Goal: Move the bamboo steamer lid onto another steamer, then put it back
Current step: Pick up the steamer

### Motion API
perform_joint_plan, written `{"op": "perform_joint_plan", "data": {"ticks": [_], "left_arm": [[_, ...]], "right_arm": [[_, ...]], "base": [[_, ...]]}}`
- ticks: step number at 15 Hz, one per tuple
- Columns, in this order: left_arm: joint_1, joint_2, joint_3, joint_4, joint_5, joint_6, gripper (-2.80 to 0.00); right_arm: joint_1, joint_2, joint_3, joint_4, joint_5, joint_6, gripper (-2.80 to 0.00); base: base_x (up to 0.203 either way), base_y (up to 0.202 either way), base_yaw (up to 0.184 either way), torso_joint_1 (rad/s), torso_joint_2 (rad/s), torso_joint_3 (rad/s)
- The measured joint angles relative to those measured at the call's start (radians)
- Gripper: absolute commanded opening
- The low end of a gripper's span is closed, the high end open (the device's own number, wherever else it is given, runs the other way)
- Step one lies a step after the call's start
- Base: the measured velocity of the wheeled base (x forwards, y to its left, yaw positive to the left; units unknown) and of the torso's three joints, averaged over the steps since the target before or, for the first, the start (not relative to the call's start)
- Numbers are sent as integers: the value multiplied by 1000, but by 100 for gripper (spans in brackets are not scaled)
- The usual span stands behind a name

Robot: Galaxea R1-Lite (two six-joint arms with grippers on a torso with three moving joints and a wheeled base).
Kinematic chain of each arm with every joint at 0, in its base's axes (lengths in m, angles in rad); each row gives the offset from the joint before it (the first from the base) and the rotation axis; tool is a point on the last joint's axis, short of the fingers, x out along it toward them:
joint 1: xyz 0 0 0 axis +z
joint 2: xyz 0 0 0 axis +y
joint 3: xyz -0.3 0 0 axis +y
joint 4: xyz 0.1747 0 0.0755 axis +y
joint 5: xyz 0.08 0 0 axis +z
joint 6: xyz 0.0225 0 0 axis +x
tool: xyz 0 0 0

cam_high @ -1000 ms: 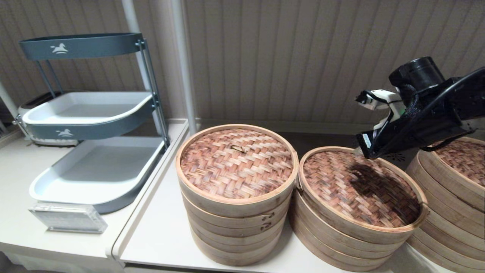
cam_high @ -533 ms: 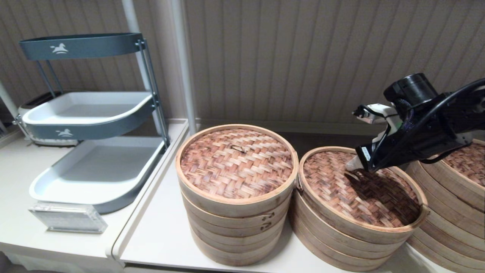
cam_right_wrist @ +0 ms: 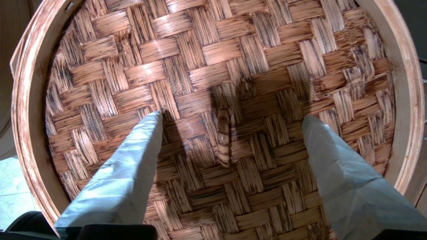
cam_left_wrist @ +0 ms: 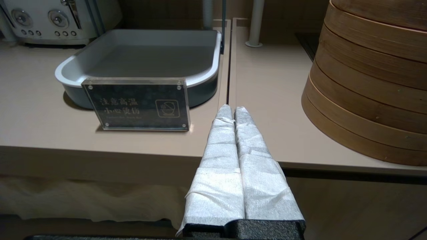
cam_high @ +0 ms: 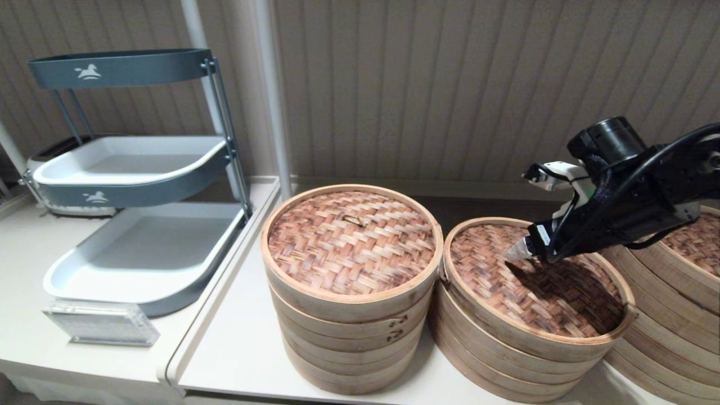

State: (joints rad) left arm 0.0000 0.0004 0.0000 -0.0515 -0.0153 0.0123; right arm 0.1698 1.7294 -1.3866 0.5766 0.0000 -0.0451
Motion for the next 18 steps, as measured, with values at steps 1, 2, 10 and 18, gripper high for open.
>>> {"op": "perform_joint_plan", "data": {"ticks": [1,2,10,18], "left_arm": [[0,0,0,0,0,0,-280],[0,0,0,0,0,0,-280],[0,0,0,0,0,0,-280],[0,0,0,0,0,0,-280]], "right_arm": [[0,0,3,0,0,0,0],[1,0,5,0,0,1,0],[0,0,23,-3,1,0,0],[0,2,24,-5,0,-1,0]], "base": [[0,0,0,0,0,0],[0,0,0,0,0,0],[0,0,0,0,0,0],[0,0,0,0,0,0]]}}
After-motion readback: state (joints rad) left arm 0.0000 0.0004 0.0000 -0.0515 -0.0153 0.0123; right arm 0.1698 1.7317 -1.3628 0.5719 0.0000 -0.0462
